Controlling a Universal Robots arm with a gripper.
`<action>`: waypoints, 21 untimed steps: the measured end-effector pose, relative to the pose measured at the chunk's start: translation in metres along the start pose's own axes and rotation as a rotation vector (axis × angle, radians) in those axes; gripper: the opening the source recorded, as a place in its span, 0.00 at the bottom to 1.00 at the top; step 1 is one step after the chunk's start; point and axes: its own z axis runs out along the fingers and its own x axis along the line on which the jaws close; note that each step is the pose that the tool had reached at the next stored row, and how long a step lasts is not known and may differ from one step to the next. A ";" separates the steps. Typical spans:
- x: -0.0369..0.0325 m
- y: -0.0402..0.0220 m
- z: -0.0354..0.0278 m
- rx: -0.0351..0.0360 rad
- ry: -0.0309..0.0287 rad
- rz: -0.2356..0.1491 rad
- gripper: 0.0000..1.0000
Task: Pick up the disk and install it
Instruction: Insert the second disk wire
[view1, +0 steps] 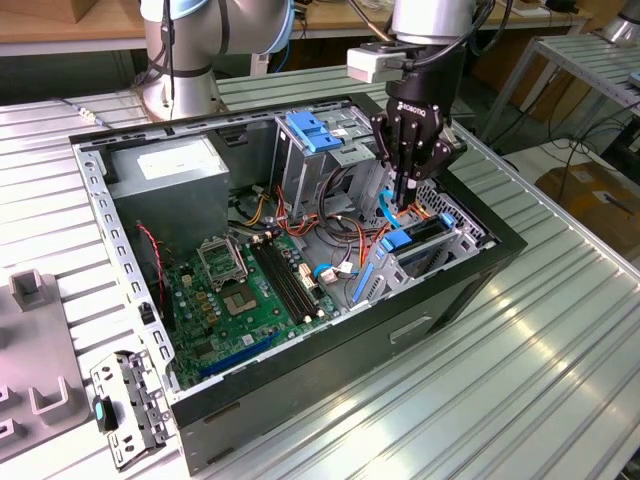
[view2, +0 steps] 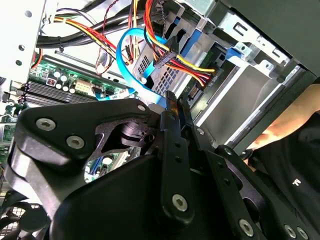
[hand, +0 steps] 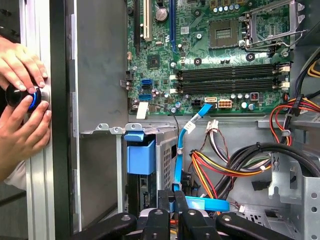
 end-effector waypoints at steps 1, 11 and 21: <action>0.0007 0.0000 -0.0024 0.0000 -0.0002 0.000 0.16; 0.0041 -0.0001 -0.0082 -0.0033 -0.1024 0.000 0.16; 0.0050 -0.0002 -0.0078 -0.0076 -0.2355 0.000 0.16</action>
